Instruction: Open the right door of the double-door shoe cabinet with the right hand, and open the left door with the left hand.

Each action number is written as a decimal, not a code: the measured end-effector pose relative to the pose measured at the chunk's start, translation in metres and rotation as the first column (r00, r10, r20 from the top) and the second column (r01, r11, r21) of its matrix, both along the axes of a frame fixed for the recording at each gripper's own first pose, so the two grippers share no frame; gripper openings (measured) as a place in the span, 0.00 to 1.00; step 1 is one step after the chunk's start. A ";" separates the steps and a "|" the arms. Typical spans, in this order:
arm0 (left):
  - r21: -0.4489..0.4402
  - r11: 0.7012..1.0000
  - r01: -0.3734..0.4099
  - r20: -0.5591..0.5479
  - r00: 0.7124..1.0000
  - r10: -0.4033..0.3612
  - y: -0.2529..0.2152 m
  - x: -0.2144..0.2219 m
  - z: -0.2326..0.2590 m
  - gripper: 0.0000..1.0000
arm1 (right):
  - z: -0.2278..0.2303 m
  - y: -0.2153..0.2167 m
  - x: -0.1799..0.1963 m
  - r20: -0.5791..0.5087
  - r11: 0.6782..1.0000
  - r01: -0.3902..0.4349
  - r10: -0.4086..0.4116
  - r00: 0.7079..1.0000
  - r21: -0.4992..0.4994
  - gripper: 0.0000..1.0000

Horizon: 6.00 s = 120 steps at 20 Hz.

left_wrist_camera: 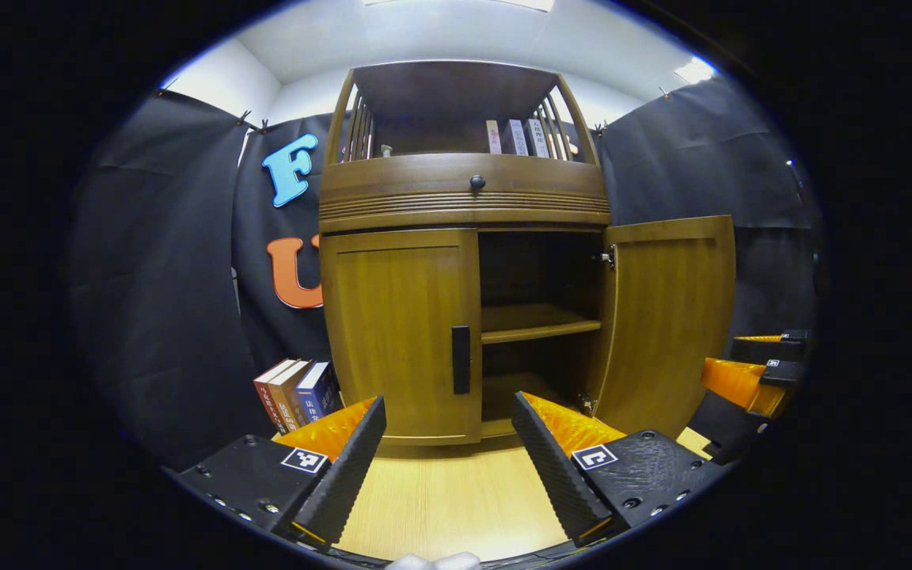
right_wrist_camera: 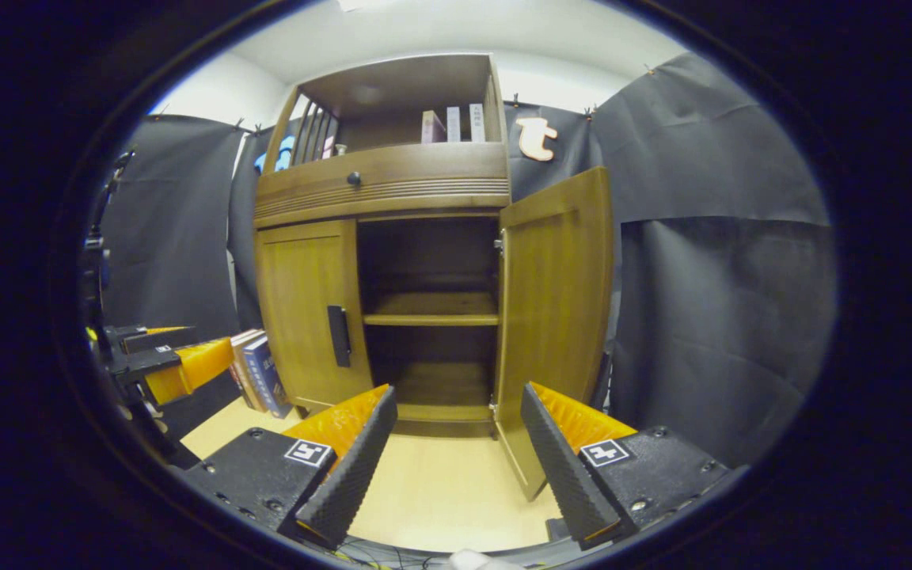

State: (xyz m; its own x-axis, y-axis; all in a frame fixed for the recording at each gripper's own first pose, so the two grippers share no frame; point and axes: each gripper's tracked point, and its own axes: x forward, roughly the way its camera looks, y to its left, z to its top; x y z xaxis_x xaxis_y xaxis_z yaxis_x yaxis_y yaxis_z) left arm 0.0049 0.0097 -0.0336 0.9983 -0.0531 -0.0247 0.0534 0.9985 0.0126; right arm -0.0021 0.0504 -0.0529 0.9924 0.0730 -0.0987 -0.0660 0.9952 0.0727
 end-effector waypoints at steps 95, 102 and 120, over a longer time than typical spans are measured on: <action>-0.077 0.996 -0.038 0.006 0.999 0.038 0.220 0.055 -0.088 0.00 | -0.018 0.070 0.018 -0.156 0.988 -0.155 0.150 0.976 -0.024 1.00; -0.073 0.994 0.078 0.016 0.997 -0.077 0.251 0.058 -0.077 0.00 | -0.025 0.057 0.021 -0.178 0.990 -0.139 0.131 0.975 -0.031 1.00; -0.066 0.998 0.021 -0.066 0.998 -0.025 0.245 -0.015 -0.047 0.84 | -0.018 0.058 0.027 -0.138 0.986 -0.163 0.157 0.978 -0.027 0.99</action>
State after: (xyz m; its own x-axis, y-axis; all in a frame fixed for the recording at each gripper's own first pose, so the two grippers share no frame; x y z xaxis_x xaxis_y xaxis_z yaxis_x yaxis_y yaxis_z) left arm -0.0099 0.2544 -0.0810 0.9930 -0.0798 -0.0870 0.0751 0.9956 -0.0565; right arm 0.0251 0.1086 -0.0704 0.9456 0.2234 -0.2366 -0.2167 0.9747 0.0541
